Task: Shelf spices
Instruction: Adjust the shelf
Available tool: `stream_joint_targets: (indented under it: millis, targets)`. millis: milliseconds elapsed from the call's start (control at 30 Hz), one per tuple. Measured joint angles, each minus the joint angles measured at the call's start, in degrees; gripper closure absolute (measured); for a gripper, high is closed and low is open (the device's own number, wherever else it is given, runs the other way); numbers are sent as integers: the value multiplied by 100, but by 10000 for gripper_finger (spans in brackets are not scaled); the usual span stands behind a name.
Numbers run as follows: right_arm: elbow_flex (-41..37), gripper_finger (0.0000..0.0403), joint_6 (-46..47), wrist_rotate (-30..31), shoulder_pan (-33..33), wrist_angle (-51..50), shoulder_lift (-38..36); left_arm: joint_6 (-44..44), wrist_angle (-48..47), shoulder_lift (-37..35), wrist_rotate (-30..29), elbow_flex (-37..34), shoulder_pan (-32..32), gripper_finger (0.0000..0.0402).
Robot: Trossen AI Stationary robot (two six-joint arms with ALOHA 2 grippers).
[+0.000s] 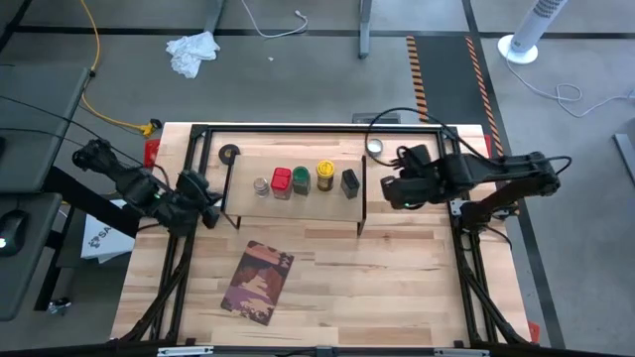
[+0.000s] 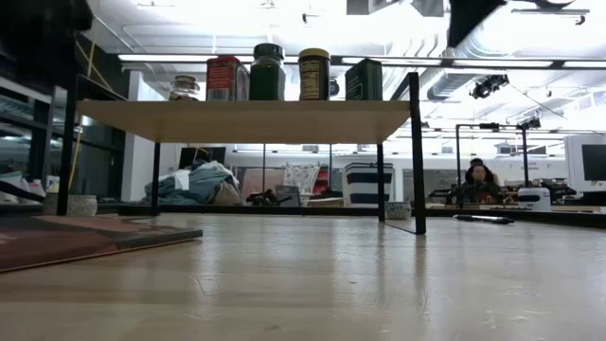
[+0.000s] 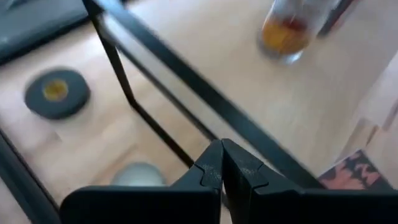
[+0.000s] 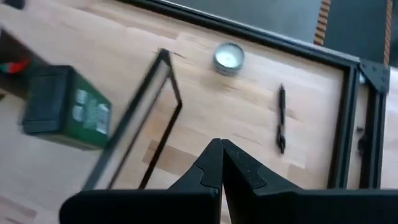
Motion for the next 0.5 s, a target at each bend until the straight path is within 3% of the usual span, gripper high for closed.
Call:
stream_joint_targets:
  millis: [133, 267, 367, 500]
  targets:
    - [-667, 403, 572, -258, 12, 183, -271, -461, 41, 269, 122, -245, 2, 401]
    - [-1369, 403, 684, -608, 107, 1052, -338, -603, 84, 612, 131, -263, 9, 401]
    - [-1793, 403, 674, -729, 167, 1758, -328, -288, 446, 777, 112, -268, 30, 401]
    - [-2079, 403, 793, -730, 175, 1986, -328, 279, 1053, 971, 115, -266, 90, 401]
